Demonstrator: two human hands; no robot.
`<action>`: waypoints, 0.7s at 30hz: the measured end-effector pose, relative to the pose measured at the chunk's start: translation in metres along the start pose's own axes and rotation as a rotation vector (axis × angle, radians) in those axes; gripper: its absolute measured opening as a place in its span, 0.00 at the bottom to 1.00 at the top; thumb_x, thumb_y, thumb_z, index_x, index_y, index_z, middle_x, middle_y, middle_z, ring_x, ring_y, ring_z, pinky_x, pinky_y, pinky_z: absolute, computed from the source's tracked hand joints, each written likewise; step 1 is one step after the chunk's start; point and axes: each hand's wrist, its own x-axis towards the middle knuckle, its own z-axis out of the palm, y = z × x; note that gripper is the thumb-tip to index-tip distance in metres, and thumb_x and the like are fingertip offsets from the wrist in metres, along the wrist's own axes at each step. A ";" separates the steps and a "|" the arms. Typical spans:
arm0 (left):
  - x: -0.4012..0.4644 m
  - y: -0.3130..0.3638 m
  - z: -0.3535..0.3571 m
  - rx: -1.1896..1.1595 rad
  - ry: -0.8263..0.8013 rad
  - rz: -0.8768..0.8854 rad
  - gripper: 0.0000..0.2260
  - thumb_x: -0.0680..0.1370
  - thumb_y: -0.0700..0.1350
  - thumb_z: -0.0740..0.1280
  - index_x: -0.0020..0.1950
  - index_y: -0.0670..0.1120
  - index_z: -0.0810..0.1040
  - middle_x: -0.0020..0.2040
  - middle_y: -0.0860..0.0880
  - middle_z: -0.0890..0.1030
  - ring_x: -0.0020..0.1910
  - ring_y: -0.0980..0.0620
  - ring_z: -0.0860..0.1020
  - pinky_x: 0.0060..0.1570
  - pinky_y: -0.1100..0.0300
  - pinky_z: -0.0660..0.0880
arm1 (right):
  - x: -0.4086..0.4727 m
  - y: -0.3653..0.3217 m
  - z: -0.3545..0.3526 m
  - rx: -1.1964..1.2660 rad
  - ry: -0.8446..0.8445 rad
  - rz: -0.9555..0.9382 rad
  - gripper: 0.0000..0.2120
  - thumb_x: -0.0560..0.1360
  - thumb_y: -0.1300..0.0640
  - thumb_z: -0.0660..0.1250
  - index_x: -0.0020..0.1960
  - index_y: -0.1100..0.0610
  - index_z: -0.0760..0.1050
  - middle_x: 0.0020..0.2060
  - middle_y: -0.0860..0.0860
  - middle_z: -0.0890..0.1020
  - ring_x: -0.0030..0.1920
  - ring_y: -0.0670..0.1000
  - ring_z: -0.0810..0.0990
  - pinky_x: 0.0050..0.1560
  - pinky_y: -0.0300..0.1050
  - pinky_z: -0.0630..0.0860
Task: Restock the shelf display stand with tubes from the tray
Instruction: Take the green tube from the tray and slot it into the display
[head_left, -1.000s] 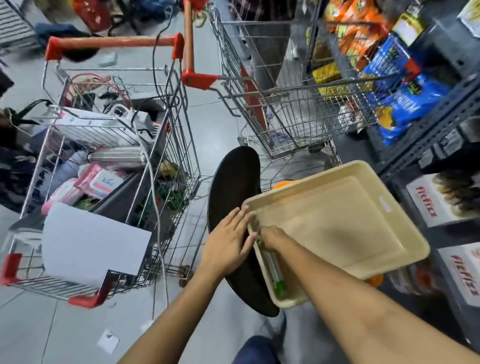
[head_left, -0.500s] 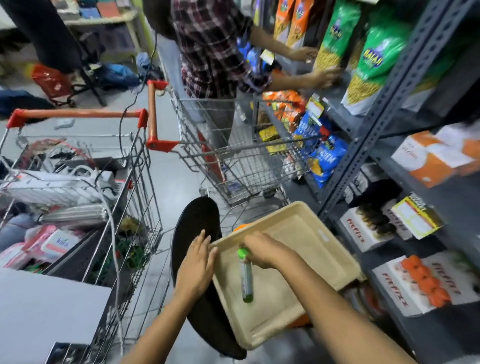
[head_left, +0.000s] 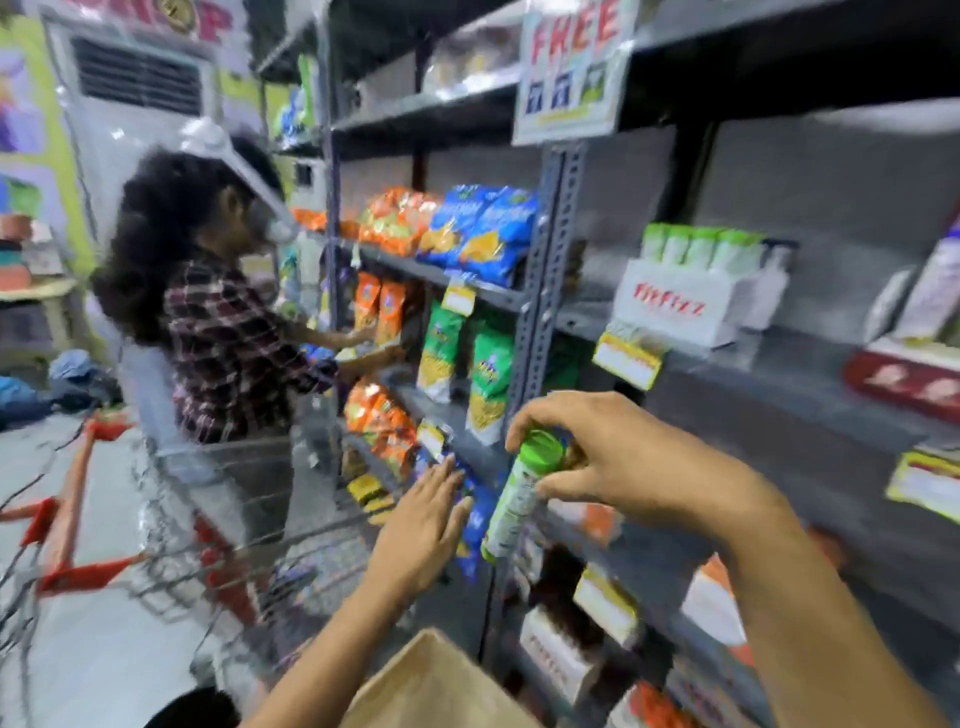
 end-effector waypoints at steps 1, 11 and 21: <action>0.019 0.016 0.004 -0.019 0.003 0.054 0.38 0.76 0.67 0.39 0.68 0.42 0.69 0.72 0.43 0.66 0.71 0.48 0.61 0.69 0.61 0.50 | -0.006 0.004 -0.021 -0.029 0.044 0.023 0.11 0.69 0.54 0.74 0.49 0.49 0.76 0.37 0.39 0.72 0.36 0.38 0.70 0.40 0.27 0.67; 0.155 0.195 0.048 -0.122 0.004 0.440 0.36 0.75 0.67 0.39 0.73 0.46 0.62 0.76 0.49 0.57 0.74 0.52 0.54 0.71 0.52 0.54 | -0.074 0.079 -0.160 -0.359 0.278 0.423 0.06 0.75 0.54 0.65 0.51 0.52 0.76 0.44 0.48 0.80 0.46 0.50 0.76 0.46 0.45 0.71; 0.220 0.292 0.096 -0.126 -0.044 0.494 0.51 0.63 0.74 0.28 0.72 0.46 0.63 0.74 0.47 0.63 0.72 0.51 0.60 0.69 0.53 0.52 | -0.123 0.157 -0.239 -0.360 0.434 0.704 0.21 0.75 0.58 0.65 0.67 0.53 0.68 0.60 0.56 0.79 0.59 0.56 0.76 0.53 0.43 0.69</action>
